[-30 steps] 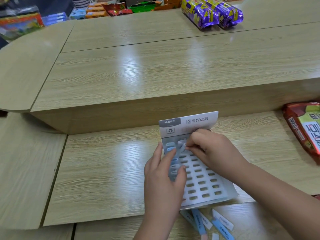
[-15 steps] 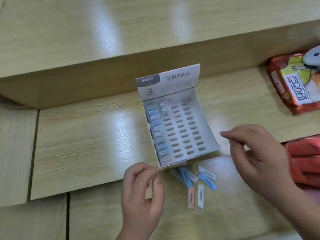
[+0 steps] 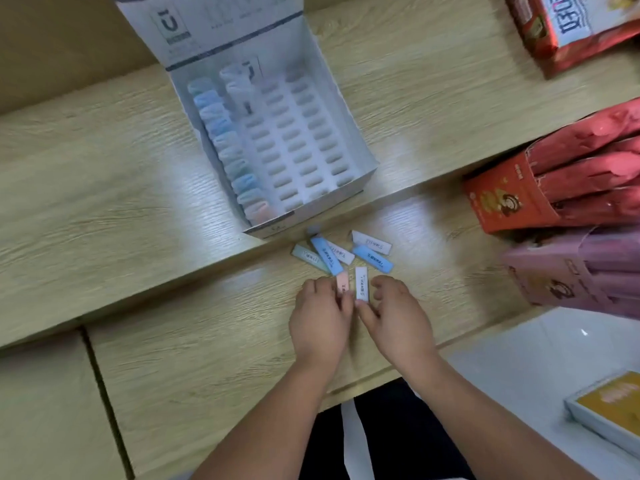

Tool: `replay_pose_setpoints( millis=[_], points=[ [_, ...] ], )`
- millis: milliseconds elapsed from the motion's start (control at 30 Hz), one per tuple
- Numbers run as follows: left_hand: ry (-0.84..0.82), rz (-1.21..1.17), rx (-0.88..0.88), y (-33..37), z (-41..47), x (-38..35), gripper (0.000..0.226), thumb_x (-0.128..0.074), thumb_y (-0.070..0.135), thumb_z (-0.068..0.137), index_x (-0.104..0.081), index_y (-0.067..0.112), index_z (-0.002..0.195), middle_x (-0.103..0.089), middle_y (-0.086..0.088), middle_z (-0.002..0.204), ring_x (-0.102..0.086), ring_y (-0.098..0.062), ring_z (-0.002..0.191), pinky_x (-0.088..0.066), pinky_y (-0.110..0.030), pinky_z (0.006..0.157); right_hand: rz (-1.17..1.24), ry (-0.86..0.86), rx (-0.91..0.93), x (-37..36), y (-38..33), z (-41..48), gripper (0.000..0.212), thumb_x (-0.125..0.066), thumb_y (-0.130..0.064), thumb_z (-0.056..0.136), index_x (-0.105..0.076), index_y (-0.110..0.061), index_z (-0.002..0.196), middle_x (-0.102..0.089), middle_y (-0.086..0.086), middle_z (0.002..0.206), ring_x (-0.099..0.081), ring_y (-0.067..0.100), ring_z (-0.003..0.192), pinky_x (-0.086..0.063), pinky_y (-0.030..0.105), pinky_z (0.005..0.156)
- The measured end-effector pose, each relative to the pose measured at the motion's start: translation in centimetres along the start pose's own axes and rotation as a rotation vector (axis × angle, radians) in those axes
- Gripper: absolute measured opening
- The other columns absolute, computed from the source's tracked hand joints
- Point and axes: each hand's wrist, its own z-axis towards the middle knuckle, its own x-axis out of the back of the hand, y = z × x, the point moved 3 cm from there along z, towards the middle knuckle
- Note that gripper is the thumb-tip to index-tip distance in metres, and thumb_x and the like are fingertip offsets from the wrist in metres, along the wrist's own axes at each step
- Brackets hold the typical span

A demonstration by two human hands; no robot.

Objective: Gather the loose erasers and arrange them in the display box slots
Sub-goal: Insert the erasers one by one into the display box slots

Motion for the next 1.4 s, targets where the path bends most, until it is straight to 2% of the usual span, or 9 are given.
replay_pose_setpoints(
  millis=[233,400,600,700,933,1033,1167,1300,1400],
  points=[
    [-0.004,0.010,0.133,1.6,0.9,0.0,0.028,-0.055,0.039,0.091,-0.061,0.015,0.104,-0.059,-0.004,0.102,-0.062,-0.026,0.088,-0.047,-0.034,0.064,-0.189,0.053,-0.058,0.4,-0.5,0.5,0.022,-0.060,-0.033,0.088,-0.054,-0.018,0.104,-0.054,0.003,0.103,-0.053,0.026,0.094,-0.034,0.030,0.061],
    [-0.113,-0.059,0.036,0.8,0.9,1.0,0.024,-0.052,0.046,0.096,-0.059,0.023,0.096,-0.058,0.003,0.095,-0.061,-0.020,0.079,-0.045,-0.031,0.059,-0.194,0.019,-0.050,2.0,0.8,0.0,0.008,-0.058,-0.029,0.091,-0.052,-0.026,0.096,-0.051,-0.007,0.088,-0.052,0.017,0.076,-0.030,0.028,0.056],
    [-0.117,-0.219,-0.263,2.6,0.8,6.2,0.022,-0.052,0.051,0.097,-0.062,0.033,0.089,-0.057,0.016,0.083,-0.055,-0.002,0.073,-0.049,-0.029,0.064,0.261,0.120,-0.002,7.1,0.2,-0.1,0.014,-0.070,-0.026,0.088,-0.061,-0.036,0.085,-0.066,-0.015,0.083,-0.063,0.002,0.077,-0.053,0.028,0.065],
    [-0.059,-0.354,-0.408,4.8,0.1,10.5,0.009,-0.059,0.042,0.093,-0.063,0.034,0.092,-0.054,0.023,0.082,-0.053,0.002,0.068,-0.041,-0.014,0.064,0.488,0.190,0.066,11.8,-2.1,0.1,0.022,-0.071,-0.013,0.087,-0.066,-0.034,0.086,-0.070,-0.008,0.085,-0.068,0.008,0.078,-0.053,0.022,0.068],
    [0.312,-0.680,-0.697,9.6,-2.0,22.5,0.010,-0.075,0.008,0.081,-0.072,0.016,0.087,-0.066,0.009,0.086,-0.062,-0.007,0.066,-0.049,-0.018,0.060,0.719,0.414,0.395,21.3,-10.8,1.1,0.018,-0.066,-0.025,0.079,-0.068,-0.038,0.091,-0.070,-0.008,0.080,-0.068,0.007,0.070,-0.051,0.011,0.069],
    [0.454,-0.780,-0.554,9.0,-0.5,25.4,0.013,-0.076,0.012,0.085,-0.071,0.025,0.087,-0.070,0.006,0.083,-0.067,-0.014,0.070,-0.052,-0.023,0.061,0.721,0.417,0.513,22.0,-14.3,2.5,0.026,-0.071,-0.031,0.078,-0.065,-0.046,0.099,-0.068,-0.009,0.090,-0.068,0.012,0.081,-0.053,0.018,0.075],
    [0.551,-0.937,-0.209,7.4,2.6,25.7,0.014,-0.074,0.021,0.088,-0.070,0.034,0.084,-0.071,0.009,0.078,-0.066,-0.008,0.068,-0.051,-0.019,0.059,0.481,0.387,0.702,21.2,-19.5,5.4,0.026,-0.075,-0.028,0.081,-0.059,-0.040,0.098,-0.065,-0.022,0.095,-0.065,-0.001,0.088,-0.050,0.009,0.074],
    [0.584,-0.979,-0.059,6.9,4.1,24.8,0.007,-0.073,0.026,0.088,-0.071,0.033,0.087,-0.073,0.013,0.083,-0.068,-0.006,0.073,-0.055,-0.024,0.064,0.231,0.297,0.858,19.7,-22.7,8.7,0.018,-0.076,-0.023,0.083,-0.068,-0.026,0.099,-0.068,-0.015,0.088,-0.066,0.005,0.081,-0.056,0.032,0.074],
    [0.576,-0.987,-0.033,6.9,4.4,24.3,0.008,-0.073,0.026,0.089,-0.071,0.034,0.089,-0.074,0.011,0.084,-0.070,-0.007,0.077,-0.058,-0.030,0.068,0.102,0.279,0.964,19.1,-24.2,10.0,0.016,-0.075,-0.023,0.084,-0.070,-0.021,0.099,-0.070,-0.009,0.086,-0.065,0.010,0.078,-0.056,0.038,0.069]
  ],
)
